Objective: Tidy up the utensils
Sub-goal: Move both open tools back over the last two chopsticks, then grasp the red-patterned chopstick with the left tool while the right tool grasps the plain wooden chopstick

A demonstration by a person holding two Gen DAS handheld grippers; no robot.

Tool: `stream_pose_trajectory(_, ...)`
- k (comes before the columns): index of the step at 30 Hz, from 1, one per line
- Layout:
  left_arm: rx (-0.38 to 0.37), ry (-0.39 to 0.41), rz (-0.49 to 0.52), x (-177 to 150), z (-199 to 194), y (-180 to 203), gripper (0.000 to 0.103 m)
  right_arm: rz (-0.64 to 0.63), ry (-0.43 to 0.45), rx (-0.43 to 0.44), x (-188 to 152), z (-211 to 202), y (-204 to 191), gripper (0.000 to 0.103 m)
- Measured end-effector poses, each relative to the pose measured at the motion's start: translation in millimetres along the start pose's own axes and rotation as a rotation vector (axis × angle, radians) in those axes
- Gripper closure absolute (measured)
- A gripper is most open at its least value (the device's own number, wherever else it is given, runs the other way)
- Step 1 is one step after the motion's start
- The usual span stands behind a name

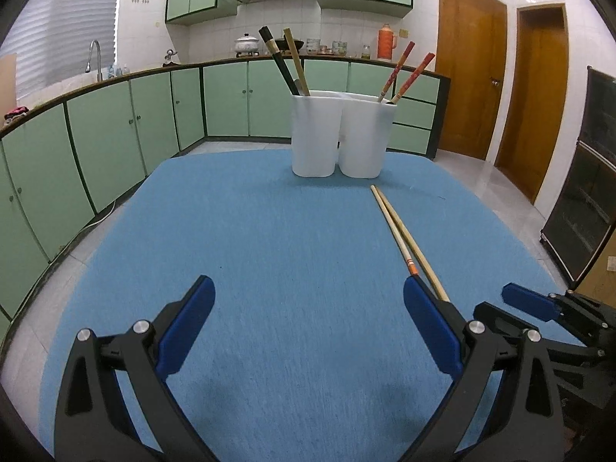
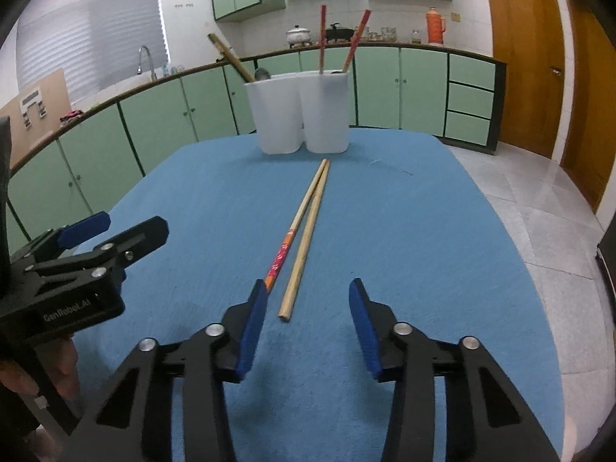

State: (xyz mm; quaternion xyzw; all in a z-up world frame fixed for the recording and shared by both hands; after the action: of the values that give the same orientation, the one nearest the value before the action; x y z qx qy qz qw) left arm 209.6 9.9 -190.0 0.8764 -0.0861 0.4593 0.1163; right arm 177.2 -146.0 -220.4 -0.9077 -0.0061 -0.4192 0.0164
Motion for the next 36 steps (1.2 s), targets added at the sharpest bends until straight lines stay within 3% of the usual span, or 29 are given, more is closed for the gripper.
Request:
stream_pose_trajectory(5,0.004,0.032,-0.010,3,-4,-2,0.008,-0.002,-0.002,-0.004,-5,3,-5,0.069)
stream_pose_trajectory(16,0.002,0.024,-0.009,3,-3,-1,0.009,-0.018,-0.081,0.004,-17,23,-17,0.095)
stream_pose_trajectory(30,0.002,0.004,0.008,2,3,3,0.009,-0.009,-0.108,0.006,-18,28,-15,0.097)
stream_pose_trajectory(36,-0.015,-0.006,0.013,1,7,10,0.009,0.109,-0.099,-0.022,-6,30,12,0.097)
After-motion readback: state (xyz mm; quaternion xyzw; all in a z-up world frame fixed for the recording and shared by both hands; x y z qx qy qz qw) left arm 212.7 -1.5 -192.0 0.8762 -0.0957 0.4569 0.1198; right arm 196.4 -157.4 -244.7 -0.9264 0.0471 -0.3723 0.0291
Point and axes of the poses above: each gripper's, at about its wrist camera, not at the fingertips, and z roughly the way its jaws point, y to its right, x to its top, the point moved 10 cm from there along z, roughly the way its jaws point, and after that the axes turned 10 degrees about -x, right-handed, at the moved point
